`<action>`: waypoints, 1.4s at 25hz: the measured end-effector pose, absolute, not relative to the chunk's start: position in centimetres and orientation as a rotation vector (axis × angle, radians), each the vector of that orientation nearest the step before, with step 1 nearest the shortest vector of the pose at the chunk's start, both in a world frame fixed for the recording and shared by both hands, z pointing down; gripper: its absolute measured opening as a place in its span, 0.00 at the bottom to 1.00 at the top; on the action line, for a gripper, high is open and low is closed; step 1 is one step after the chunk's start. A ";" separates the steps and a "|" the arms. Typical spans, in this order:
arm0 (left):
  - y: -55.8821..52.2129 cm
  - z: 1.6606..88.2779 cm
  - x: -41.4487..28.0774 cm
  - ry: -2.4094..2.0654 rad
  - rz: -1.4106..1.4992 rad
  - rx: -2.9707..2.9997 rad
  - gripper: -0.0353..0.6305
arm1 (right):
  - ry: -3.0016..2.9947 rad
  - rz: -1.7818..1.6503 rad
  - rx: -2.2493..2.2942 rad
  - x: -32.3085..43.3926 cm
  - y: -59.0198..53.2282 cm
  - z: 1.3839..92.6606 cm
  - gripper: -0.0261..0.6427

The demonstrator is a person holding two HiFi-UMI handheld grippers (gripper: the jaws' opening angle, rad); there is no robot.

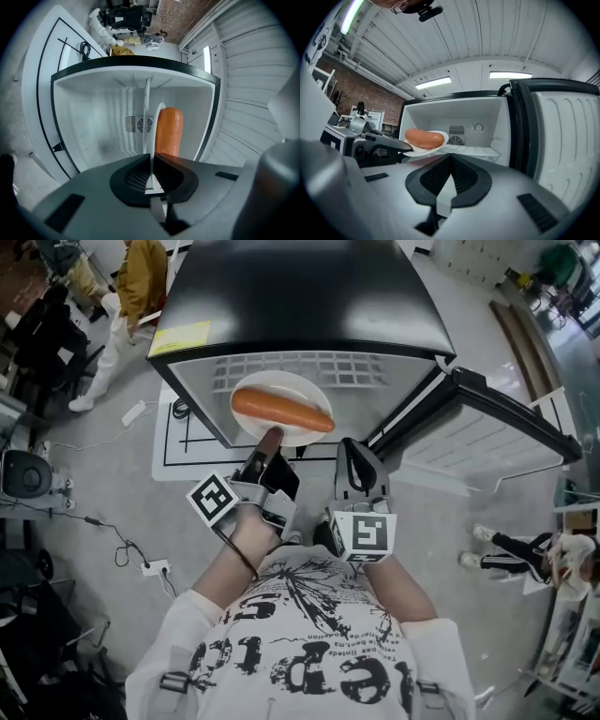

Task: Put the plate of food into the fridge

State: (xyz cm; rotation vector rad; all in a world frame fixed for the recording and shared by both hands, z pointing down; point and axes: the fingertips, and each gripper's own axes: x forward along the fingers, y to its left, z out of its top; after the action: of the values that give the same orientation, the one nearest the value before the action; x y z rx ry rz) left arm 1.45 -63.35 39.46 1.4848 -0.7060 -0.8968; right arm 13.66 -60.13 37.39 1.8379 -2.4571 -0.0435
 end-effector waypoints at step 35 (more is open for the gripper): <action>-71.5 37.8 2.8 -0.985 -0.920 1.428 0.13 | -2.730 0.083 1.481 12.9 -68.5 39.4 0.04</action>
State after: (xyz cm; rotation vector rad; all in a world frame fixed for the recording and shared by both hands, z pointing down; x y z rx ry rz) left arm 2.79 -71.51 37.82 1.4278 -0.9848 -0.9196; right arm 12.91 -68.49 39.37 1.4812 -2.7300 0.0830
